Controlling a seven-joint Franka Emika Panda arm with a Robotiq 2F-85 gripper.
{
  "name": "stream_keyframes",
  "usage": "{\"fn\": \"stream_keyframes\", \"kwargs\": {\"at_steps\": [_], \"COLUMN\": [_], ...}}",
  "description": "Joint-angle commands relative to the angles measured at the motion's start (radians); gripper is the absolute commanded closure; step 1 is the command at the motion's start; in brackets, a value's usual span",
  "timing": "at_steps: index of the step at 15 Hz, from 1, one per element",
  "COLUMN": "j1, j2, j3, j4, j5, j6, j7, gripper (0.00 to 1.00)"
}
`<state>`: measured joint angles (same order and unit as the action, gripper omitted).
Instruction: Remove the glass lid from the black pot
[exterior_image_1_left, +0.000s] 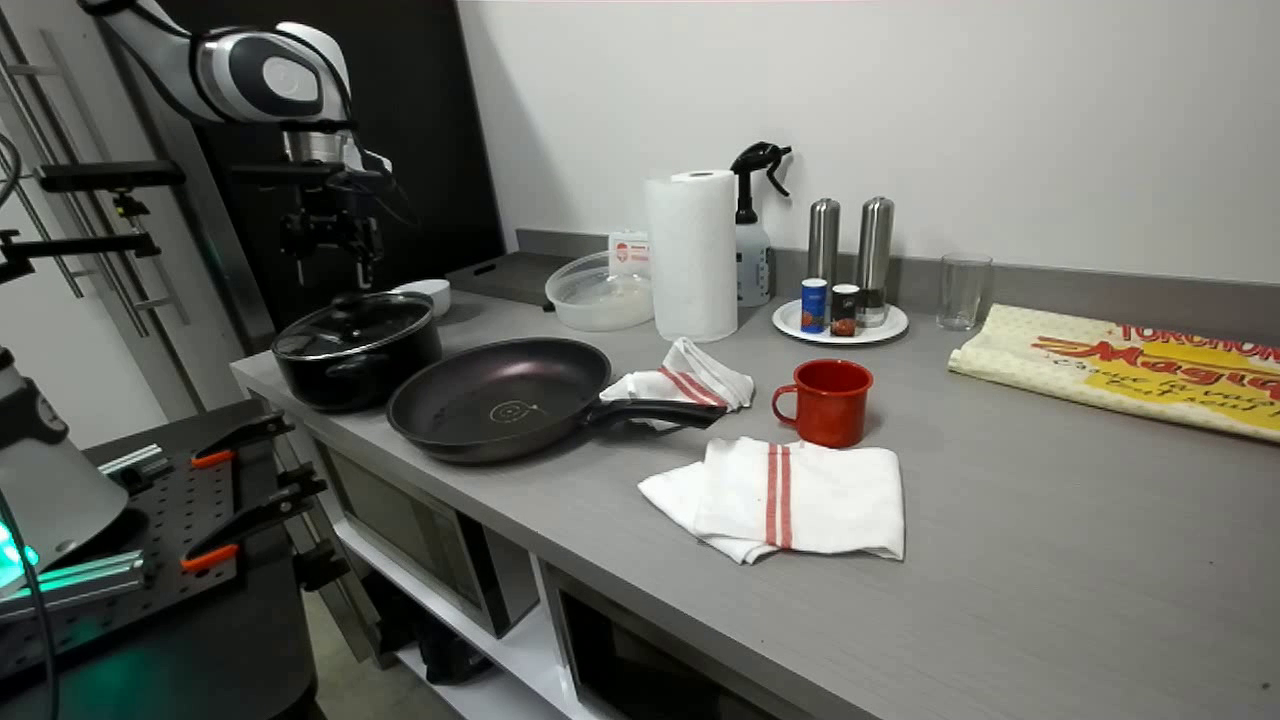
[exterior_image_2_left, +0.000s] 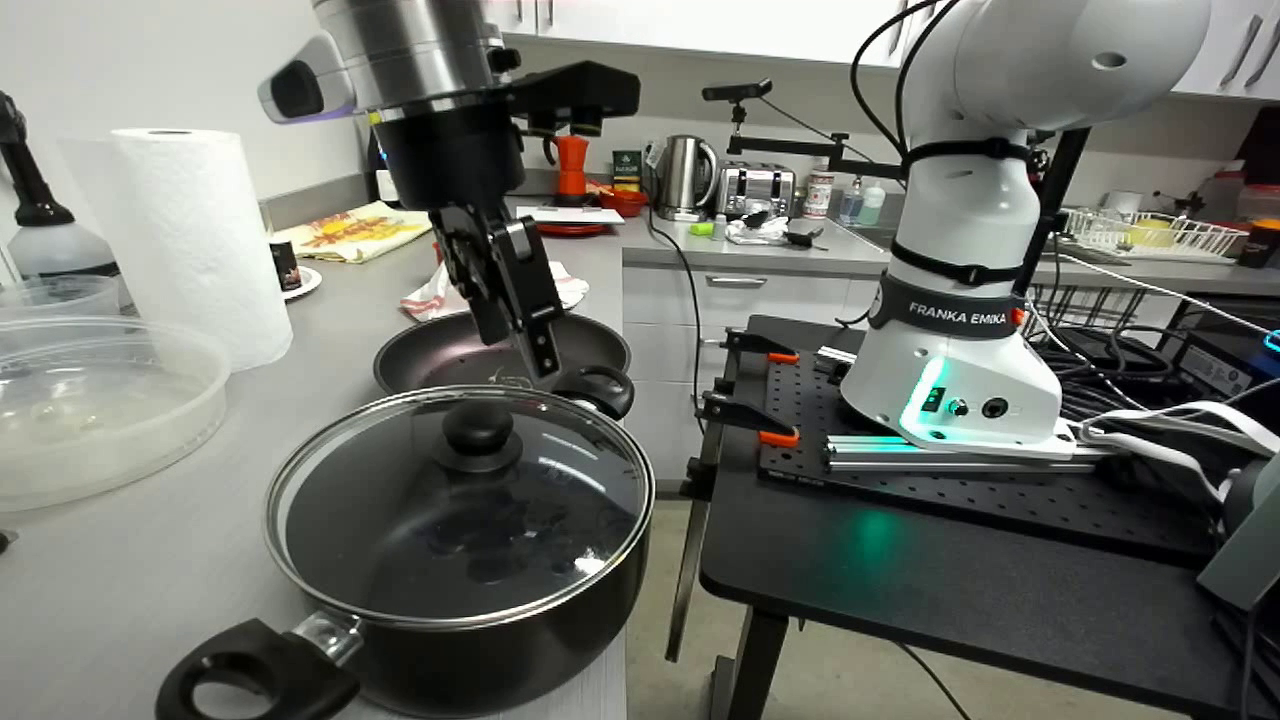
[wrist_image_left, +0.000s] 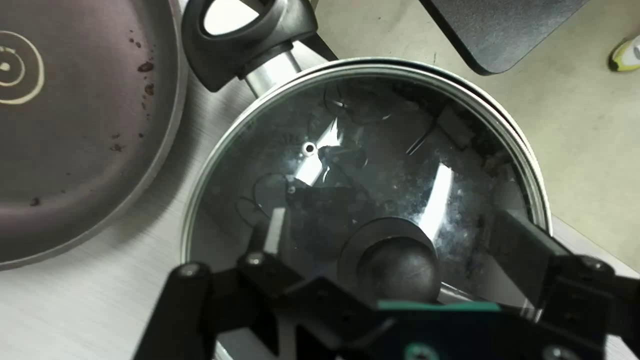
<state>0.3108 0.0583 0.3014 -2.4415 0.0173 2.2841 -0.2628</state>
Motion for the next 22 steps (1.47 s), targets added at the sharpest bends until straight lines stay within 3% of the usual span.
{"fn": "stream_keyframes", "kwargs": {"at_steps": [1, 11, 22], "j1": [0.013, 0.034, 0.024], "j2": [0.072, 0.162, 0.198], "j3": [0.024, 0.051, 0.054], "j4": [0.041, 0.113, 0.143], "j5": [-0.024, -0.120, -0.117], "j6": [0.024, 0.031, 0.050], "j7": [-0.009, 0.004, -0.021], "gripper": [0.00, 0.00, 0.00]}}
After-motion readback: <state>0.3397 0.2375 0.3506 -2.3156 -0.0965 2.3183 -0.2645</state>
